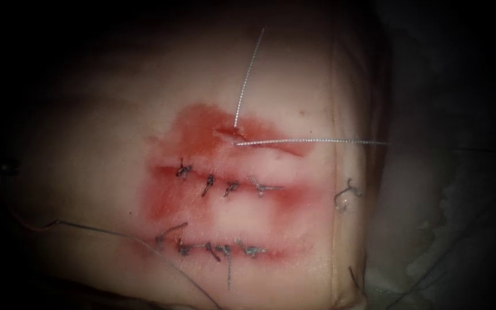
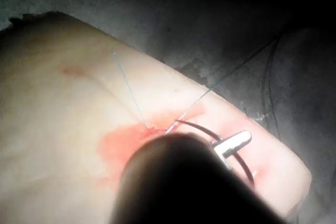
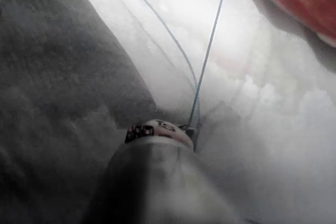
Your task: Wound Closure
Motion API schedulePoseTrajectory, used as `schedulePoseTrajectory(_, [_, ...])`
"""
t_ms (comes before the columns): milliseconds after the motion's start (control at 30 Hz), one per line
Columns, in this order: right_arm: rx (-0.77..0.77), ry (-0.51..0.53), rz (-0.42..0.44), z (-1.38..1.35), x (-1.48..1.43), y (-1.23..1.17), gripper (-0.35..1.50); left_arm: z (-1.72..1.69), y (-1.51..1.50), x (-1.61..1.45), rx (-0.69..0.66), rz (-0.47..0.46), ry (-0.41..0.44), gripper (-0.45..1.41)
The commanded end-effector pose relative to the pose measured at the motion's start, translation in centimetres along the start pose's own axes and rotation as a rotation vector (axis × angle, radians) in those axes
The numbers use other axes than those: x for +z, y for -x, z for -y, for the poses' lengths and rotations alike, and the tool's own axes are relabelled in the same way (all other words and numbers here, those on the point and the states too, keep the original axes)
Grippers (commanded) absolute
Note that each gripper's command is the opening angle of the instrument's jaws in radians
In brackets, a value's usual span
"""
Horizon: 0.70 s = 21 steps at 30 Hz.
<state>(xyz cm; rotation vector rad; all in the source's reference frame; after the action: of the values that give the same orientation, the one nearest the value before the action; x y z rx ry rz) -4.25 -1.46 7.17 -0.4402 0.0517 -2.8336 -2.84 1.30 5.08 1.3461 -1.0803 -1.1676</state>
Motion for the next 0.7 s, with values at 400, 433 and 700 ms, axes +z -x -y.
schedulePoseTrajectory(400, [0.018,-0.009,-0.007,-0.09,0.03,0.05,-0.35,-0.03,0.06,0.07,0.004,0.0,0.001,-0.45])
schedulePoseTrajectory(433, [0.025,-0.011,-0.001,-0.11,0.03,0.1,-0.35,-0.03,0.06,0.07,0.004,0.0,0.001,-0.45])
schedulePoseTrajectory(700, [0.122,0.026,0.17,-0.4,0.04,1.0,-0.35,-0.06,0.08,0.09,0.005,0.017,0.024,-0.45])
